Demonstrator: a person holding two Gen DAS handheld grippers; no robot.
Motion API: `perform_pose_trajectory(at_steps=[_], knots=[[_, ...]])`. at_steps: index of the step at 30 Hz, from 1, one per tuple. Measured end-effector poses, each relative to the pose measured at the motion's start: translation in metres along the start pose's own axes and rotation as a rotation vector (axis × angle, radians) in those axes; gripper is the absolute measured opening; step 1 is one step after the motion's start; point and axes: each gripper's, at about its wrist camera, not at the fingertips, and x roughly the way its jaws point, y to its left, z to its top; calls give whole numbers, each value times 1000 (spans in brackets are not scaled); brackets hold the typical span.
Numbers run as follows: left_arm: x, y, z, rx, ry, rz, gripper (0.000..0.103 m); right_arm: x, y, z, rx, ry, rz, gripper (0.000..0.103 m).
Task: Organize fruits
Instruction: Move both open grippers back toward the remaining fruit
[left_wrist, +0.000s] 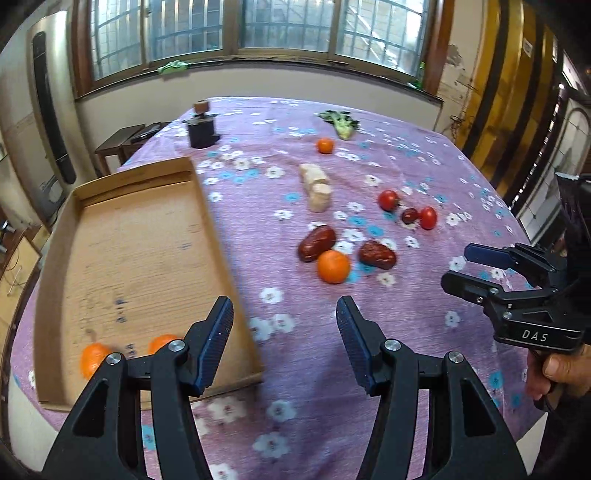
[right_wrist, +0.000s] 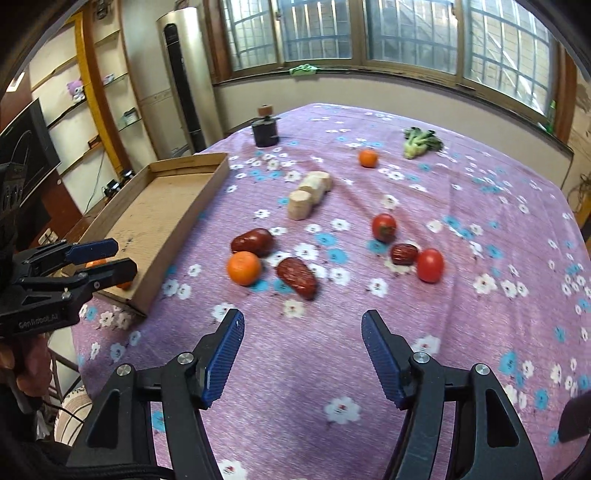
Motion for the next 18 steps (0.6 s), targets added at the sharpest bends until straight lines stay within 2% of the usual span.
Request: perform_pose_trajectory(at_steps=[6, 18], knots=[[12, -18, 3, 23, 20, -30, 57, 1, -16, -4, 27, 2, -12, 68], [52, -28, 15, -13, 73, -73, 57, 19, -66, 0, 117, 5, -76, 68]])
